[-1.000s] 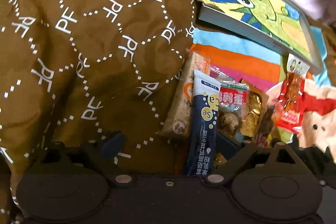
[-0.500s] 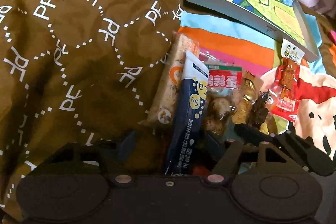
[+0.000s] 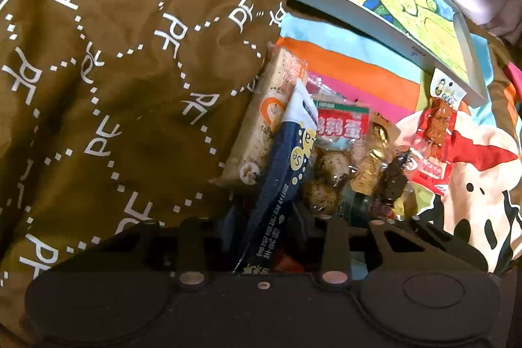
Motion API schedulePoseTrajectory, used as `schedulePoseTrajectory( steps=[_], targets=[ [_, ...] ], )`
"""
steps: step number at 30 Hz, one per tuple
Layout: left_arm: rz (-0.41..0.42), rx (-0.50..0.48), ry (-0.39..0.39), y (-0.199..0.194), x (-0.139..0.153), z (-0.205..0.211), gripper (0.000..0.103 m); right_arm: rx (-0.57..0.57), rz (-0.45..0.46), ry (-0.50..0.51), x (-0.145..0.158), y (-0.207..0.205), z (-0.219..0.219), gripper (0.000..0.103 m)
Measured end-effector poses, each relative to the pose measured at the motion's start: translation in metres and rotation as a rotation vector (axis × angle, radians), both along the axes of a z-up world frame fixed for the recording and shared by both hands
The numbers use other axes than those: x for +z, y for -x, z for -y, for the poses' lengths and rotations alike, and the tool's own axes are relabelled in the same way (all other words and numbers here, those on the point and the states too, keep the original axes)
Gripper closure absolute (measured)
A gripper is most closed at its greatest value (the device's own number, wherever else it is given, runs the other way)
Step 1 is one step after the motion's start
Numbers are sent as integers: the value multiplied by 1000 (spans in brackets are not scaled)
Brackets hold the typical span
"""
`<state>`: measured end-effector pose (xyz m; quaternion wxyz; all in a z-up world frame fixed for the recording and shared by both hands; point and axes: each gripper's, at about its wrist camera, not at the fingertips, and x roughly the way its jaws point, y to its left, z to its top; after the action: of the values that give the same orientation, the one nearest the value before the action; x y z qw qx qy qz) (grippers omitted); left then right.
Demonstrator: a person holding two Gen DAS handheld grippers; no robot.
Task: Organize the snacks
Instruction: 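Grasp the blue stick pack with the left tool while the right tool grasps the quail-egg pack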
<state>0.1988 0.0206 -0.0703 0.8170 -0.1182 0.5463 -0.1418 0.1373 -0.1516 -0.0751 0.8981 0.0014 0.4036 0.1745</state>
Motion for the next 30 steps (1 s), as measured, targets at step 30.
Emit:
schedulePoseTrajectory(
  steps=[30],
  targets=[
    [-28,-82,-25,15,-3,15,69,37,8,198,14,30,14,66]
  ],
)
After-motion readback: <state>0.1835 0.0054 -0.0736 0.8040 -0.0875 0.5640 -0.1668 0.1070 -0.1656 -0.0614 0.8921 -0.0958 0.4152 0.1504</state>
